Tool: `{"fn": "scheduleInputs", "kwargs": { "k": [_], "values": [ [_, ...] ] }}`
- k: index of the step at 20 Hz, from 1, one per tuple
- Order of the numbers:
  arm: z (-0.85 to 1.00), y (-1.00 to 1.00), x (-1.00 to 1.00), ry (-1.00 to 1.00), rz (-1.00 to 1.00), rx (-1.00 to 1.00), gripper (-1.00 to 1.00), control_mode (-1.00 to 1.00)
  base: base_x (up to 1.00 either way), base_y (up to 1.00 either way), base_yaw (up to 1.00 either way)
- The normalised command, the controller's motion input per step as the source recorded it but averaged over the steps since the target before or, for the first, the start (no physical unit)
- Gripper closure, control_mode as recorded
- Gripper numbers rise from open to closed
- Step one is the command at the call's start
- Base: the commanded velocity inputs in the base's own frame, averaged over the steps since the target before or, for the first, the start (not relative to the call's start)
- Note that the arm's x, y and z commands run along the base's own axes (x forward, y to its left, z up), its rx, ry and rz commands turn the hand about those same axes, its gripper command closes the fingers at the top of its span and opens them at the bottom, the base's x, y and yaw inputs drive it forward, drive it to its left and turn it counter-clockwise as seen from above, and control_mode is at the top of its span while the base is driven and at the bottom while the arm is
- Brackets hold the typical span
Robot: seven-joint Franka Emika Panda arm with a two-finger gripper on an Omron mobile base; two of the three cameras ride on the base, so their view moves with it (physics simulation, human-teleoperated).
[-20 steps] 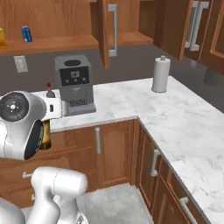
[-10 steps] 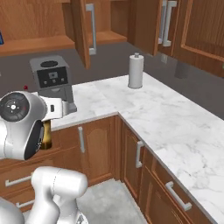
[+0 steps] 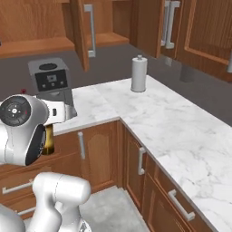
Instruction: Sort all alcoholic drinks to one cabinet, and non-alcoholic drinks to the other.
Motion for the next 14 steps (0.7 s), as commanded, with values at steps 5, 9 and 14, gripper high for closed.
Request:
{"fn": "scheduleInputs", "kwargs": {
  "k": [5, 9, 14],
  "values": [
    [0.0, 0.0, 0.0, 0.0, 0.0, 0.0, 1.0, 1.0, 0.38, -0.4, 0.06],
    [0.0, 0.0, 0.0, 0.0, 0.0, 0.0, 1.0, 1.0, 0.43, -0.38, 0.08],
    [0.0, 0.0, 0.0, 0.0, 0.0, 0.0, 1.0, 1.0, 0.42, -0.3, 0.13]
  ]
}}
